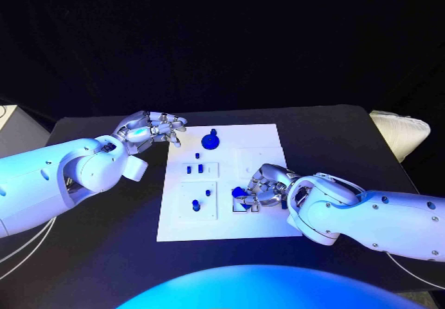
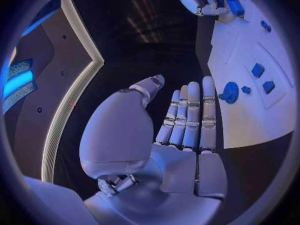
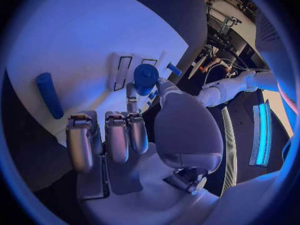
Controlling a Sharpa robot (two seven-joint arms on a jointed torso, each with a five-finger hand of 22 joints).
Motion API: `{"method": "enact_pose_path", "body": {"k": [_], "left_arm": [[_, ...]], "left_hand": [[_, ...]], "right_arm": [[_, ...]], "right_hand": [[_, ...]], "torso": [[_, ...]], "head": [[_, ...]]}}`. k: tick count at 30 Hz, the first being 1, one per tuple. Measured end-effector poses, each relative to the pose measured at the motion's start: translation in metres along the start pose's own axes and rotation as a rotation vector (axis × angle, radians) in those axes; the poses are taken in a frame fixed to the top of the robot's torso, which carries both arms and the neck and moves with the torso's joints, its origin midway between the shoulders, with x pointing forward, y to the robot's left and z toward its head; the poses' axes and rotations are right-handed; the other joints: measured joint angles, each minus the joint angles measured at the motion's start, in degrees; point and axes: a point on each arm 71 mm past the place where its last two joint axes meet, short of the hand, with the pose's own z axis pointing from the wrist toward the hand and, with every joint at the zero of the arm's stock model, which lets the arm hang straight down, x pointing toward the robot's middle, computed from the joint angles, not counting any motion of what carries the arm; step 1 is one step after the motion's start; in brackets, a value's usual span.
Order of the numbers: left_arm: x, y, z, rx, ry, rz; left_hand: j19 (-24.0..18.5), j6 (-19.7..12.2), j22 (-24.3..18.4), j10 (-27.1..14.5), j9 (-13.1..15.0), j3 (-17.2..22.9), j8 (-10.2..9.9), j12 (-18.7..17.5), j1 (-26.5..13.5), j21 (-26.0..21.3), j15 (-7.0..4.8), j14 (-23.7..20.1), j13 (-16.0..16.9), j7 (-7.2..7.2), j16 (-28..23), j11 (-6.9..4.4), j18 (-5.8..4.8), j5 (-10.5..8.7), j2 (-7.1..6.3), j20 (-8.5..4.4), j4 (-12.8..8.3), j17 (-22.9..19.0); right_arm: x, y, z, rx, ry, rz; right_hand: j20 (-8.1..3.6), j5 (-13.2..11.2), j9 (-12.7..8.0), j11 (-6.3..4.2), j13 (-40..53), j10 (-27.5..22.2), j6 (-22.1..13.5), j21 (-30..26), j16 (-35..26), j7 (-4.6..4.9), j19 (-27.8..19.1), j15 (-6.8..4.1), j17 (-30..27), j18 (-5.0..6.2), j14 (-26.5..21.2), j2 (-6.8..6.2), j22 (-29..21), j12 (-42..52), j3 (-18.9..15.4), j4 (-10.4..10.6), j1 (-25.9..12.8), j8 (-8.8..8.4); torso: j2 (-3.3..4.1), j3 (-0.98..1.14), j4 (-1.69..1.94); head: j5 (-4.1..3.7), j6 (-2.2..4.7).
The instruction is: Assemble the parts on the task board
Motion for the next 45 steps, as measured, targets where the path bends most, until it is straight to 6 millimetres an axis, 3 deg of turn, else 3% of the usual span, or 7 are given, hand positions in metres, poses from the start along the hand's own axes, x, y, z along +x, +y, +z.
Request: {"method": "enact_pose_path", "body": {"k": [9, 15, 18, 37, 42, 45], "left_arm": [[-0.001, 0.0, -0.001, -0.001, -0.002, 0.0], [-0.001, 0.0, -0.001, -0.002, -0.002, 0.001], [-0.001, 0.0, -0.001, -0.003, -0.003, 0.001], [-0.004, 0.001, -0.002, -0.008, -0.011, 0.003], [-0.005, 0.001, -0.002, -0.009, -0.012, 0.003], [-0.005, 0.001, -0.002, -0.01, -0.012, 0.003]], "left_hand": [[0.0, 0.0, -0.08, 0.0, 0.0, 0.0, -0.04, 0.0, 0.0, -0.31, 0.0, 0.0, -0.01, 0.0, 0.0, 0.0, 0.0, 0.0, 0.0, 0.0, 0.0, 0.0], [0.0, 0.0, -0.08, 0.0, 0.0, 0.0, -0.04, 0.0, 0.0, -0.31, 0.0, 0.0, -0.01, 0.0, 0.0, 0.0, 0.0, 0.0, 0.0, 0.0, 0.0, 0.0], [0.0, 0.0, -0.08, 0.0, 0.0, 0.0, -0.04, 0.0, 0.0, -0.31, 0.0, 0.0, -0.01, 0.0, 0.0, 0.0, 0.0, 0.0, 0.0, 0.0, 0.0, 0.0], [0.0, 0.0, -0.13, 0.0, 0.0, -0.16, -0.04, 0.0, 0.0, -0.31, 0.0, 0.0, 0.04, 0.0, 0.0, 0.0, 0.0, 0.0, 0.0, 0.0, 0.16, -0.05], [0.0, 0.0, -0.13, 0.0, 0.0, -0.15, -0.04, 0.0, 0.0, -0.31, 0.0, 0.0, 0.04, 0.0, 0.0, 0.0, 0.0, 0.0, 0.0, 0.0, 0.15, -0.05], [0.0, 0.0, -0.13, 0.0, 0.0, -0.16, -0.04, 0.0, 0.0, -0.31, 0.0, 0.0, 0.03, 0.0, 0.0, 0.0, 0.0, 0.0, 0.0, 0.0, 0.15, -0.05]], "right_arm": [[0.001, 0.0, 0.001, 0.002, -0.003, -0.016], [0.003, 0.001, 0.0, -0.004, 0.006, -0.021], [0.003, 0.002, -0.001, -0.008, 0.01, -0.022], [0.002, 0.0, -0.01, -0.031, 0.024, -0.028], [0.003, 0.001, -0.011, -0.044, 0.04, -0.026], [0.003, -0.001, -0.012, -0.049, 0.045, -0.024]], "right_hand": [[0.0, 0.01, 0.02, 0.0, -0.01, 0.0, 0.21, 0.2, 0.02, -0.22, 0.0, 0.0, 0.0, -0.25, 0.0, 0.86, 0.04, 0.0, -3.7, -0.01, -4.33, 0.55], [0.0, -5.26, 0.26, 0.0, -0.01, 0.0, 0.22, 0.21, 0.21, -0.23, 0.0, 0.0, 0.0, -0.24, 0.0, 2.28, 0.04, 0.0, -9.42, 0.09, -7.07, 1.07], [0.0, -6.1, 0.26, 0.0, -0.01, 0.0, 0.22, 0.21, 0.21, -0.23, 0.0, 0.0, 0.0, -0.24, 0.0, 2.81, 0.04, 0.0, -10.92, 0.15, -7.6, 1.32], [0.01, -5.63, 0.3, 0.0, -0.02, 0.0, 0.21, 0.21, 0.21, -0.23, 0.0, 0.0, -0.01, -0.24, -0.01, 3.79, 0.03, 0.0, -11.53, 0.0, -8.54, 1.53], [0.01, -5.21, 0.3, 0.0, -0.02, 0.0, 0.04, 0.21, 0.21, -0.06, 0.0, 0.0, 0.0, -0.24, -0.01, 4.94, 0.02, -0.01, -11.71, -0.17, -7.19, 1.53], [0.01, -5.27, 0.3, 0.0, -0.02, 0.0, -0.15, 0.21, 0.21, 0.12, 0.0, 0.01, 0.04, -0.24, -0.01, 4.07, 0.02, 0.0, -12.18, -0.17, -4.07, 1.74]], "torso": [[0.02, 0.02, -0.04], [-0.01, 0.03, -0.11], [-0.02, 0.04, -0.11], [-0.04, 0.06, -0.14], [-0.03, 0.06, -0.14], [-0.03, 0.05, -0.12]], "head": [[-0.01, 0.0], [0.04, 0.0], [0.04, 0.0], [0.02, 0.0], [-0.07, 0.0], [-0.08, 0.0]]}}
